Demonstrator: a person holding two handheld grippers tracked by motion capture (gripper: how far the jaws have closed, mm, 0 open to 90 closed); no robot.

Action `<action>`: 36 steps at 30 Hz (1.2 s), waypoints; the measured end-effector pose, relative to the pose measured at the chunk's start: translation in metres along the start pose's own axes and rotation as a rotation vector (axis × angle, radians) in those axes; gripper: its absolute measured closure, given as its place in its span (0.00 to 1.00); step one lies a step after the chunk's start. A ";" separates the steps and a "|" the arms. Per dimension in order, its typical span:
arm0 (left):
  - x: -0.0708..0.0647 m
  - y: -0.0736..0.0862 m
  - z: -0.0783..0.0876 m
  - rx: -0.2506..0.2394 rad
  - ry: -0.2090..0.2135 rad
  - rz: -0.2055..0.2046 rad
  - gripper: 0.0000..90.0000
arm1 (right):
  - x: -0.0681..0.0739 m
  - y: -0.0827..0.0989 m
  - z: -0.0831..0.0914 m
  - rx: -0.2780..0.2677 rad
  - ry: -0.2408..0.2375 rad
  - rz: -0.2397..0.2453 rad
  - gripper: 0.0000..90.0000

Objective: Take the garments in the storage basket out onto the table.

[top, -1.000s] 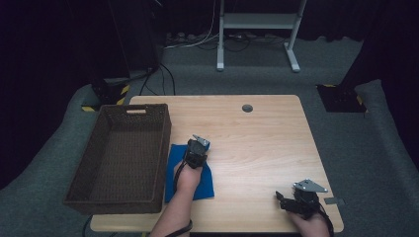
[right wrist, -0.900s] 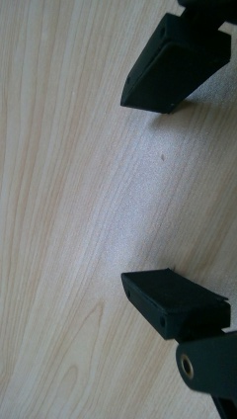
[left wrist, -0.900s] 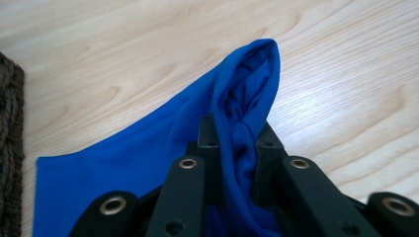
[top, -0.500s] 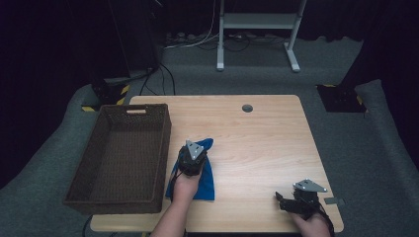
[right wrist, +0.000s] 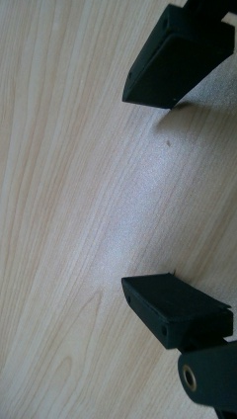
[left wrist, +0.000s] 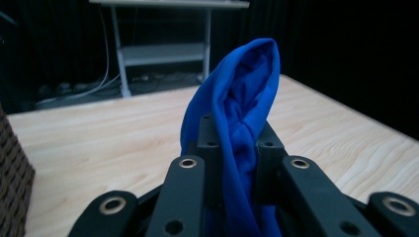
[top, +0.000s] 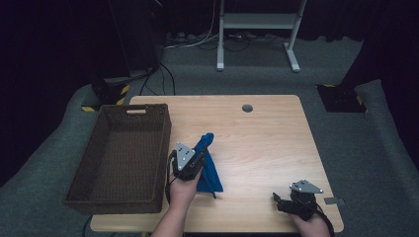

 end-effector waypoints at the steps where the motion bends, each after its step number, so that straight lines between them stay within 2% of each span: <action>1: -0.001 -0.004 0.002 -0.012 0.005 0.004 0.88 | 0.000 0.000 0.000 0.002 -0.004 -0.002 0.15; 9: -0.010 -0.033 0.014 -0.103 0.038 0.022 0.88 | -0.001 0.000 -0.001 0.012 -0.028 -0.020 0.14; 18: -0.017 -0.068 0.026 -0.186 0.036 -0.022 0.88 | -0.001 0.000 -0.002 0.011 -0.028 -0.019 0.14; 24: -0.020 -0.090 0.035 -0.227 0.025 -0.072 0.88 | -0.001 0.000 -0.002 0.011 -0.028 -0.019 0.14; 36: -0.025 -0.127 0.054 -0.311 0.037 -0.084 0.88 | -0.001 0.000 -0.002 0.011 -0.029 -0.019 0.14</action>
Point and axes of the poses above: each handheld gripper's, and its own axes: z roughly backward along the jaws, y roughly out of its underside, x roughly to its left, the point moved 7 cm from there along -z, roughly forward along the jaws
